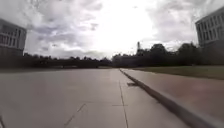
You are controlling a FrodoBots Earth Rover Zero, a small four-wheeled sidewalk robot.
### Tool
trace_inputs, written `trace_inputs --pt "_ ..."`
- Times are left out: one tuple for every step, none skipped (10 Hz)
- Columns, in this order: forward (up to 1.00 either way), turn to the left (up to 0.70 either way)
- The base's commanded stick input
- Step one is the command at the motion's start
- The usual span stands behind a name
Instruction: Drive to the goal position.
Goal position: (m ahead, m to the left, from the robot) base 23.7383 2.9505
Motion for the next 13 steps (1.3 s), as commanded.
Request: trace_inputs --pt "1.0 0.0" --pt "1.0 0.0" --pt "1.0 0.0" --pt "1.0 0.0" --pt "1.0 0.0" --pt "1.0 0.0" --pt "1.0 0.0" --pt "1.0 0.0" --pt "1.0 0.0" --pt "1.0 0.0" --pt "1.0 0.0" --pt "1.0 0.0" --pt "1.0 0.0"
